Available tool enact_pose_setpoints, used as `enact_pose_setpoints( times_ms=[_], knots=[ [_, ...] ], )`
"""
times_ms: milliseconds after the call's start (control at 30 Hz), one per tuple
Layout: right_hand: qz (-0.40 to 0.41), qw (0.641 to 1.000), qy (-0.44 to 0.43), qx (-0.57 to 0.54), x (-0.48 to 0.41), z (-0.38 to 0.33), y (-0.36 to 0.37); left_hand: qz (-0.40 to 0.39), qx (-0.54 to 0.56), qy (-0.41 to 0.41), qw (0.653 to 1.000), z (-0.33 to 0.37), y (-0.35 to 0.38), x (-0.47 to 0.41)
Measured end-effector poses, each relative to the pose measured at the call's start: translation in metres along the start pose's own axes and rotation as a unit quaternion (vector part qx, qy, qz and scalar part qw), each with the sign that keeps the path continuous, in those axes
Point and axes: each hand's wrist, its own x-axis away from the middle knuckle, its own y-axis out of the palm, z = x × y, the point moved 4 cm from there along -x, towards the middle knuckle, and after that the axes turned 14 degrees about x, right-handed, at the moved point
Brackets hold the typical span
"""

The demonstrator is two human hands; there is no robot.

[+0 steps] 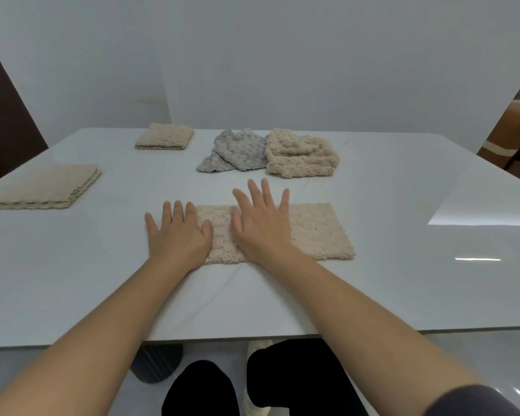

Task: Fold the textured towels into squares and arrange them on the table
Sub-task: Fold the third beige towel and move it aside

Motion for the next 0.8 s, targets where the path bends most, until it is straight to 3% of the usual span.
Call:
enact_pose_setpoints(
  times_ms=[567, 700, 800],
  knots=[
    [-0.062, 0.983, 0.158, 0.070, 0.038, 0.147, 0.007, 0.008, -0.016, -0.008, 1.000, 0.002, -0.006, 0.003],
    [-0.062, 0.983, 0.139, 0.106, 0.039, 0.147, -0.001, 0.086, -0.061, 0.043, 0.993, 0.023, -0.022, 0.011],
    [-0.041, 0.989, 0.126, 0.066, 0.039, 0.134, -0.010, 0.084, -0.003, 0.103, 0.991, 0.054, -0.023, 0.016]
  ],
)
